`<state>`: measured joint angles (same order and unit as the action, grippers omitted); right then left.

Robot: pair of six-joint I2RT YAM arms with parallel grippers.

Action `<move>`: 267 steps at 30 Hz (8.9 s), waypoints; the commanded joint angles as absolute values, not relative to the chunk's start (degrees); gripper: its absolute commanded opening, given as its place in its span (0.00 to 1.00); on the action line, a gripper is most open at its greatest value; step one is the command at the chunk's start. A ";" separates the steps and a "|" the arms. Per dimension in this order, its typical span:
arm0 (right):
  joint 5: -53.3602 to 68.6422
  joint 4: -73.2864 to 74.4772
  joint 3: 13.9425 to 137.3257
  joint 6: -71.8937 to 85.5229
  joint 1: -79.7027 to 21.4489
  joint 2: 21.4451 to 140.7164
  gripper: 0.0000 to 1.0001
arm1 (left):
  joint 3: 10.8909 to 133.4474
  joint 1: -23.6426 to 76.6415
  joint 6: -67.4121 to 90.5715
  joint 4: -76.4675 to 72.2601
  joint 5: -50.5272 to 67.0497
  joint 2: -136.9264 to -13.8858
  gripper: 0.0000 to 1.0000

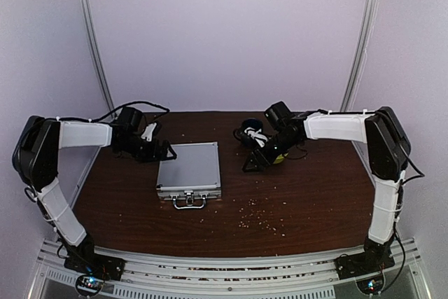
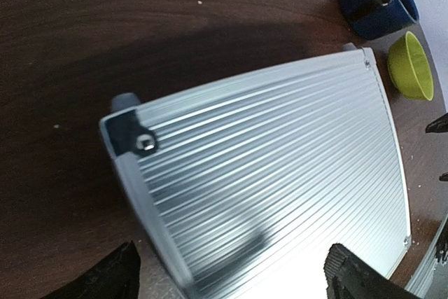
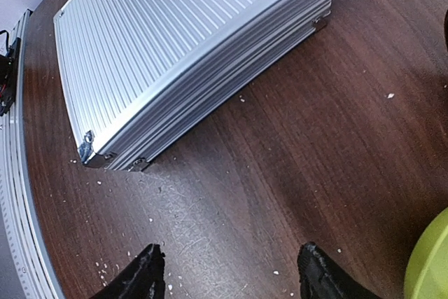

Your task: Pack up texas hold em set

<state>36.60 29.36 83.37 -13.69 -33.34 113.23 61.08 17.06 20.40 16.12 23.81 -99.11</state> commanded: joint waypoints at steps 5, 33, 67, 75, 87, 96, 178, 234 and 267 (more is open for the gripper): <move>39.87 29.57 82.39 -13.90 -34.61 113.28 0.65 | 67.96 23.96 17.10 14.20 26.97 -105.50 0.91; 31.99 37.37 86.39 -21.05 -37.88 109.72 0.61 | 61.96 30.94 15.42 23.73 6.10 -82.39 0.98; 33.22 34.10 92.94 -18.87 -42.10 124.50 0.36 | 44.08 46.58 28.92 -1.40 20.03 -90.47 0.89; 33.29 34.34 92.90 -19.22 -42.10 124.55 0.36 | 45.18 46.71 29.93 0.02 19.57 -91.54 0.89; 33.56 34.71 92.90 -19.26 -42.10 124.26 0.37 | 49.23 48.87 32.41 5.76 14.55 -94.78 0.90; 33.84 34.98 92.72 -19.42 -42.10 123.86 0.37 | 50.42 49.66 32.73 5.81 14.31 -96.87 0.90; 35.29 35.92 92.72 -19.59 -42.12 125.06 0.37 | 53.73 49.83 30.15 7.63 13.45 -99.44 0.86; 35.29 36.43 92.89 -19.78 -42.10 125.62 0.37 | 58.51 49.86 29.09 7.80 16.55 -97.38 0.79; 35.68 36.58 93.05 -19.89 -42.10 126.46 0.37 | 54.78 49.84 25.62 7.69 9.92 -101.26 0.76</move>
<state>37.28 30.68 94.45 -19.79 -41.71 122.08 56.42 51.07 26.89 8.91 16.91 -100.47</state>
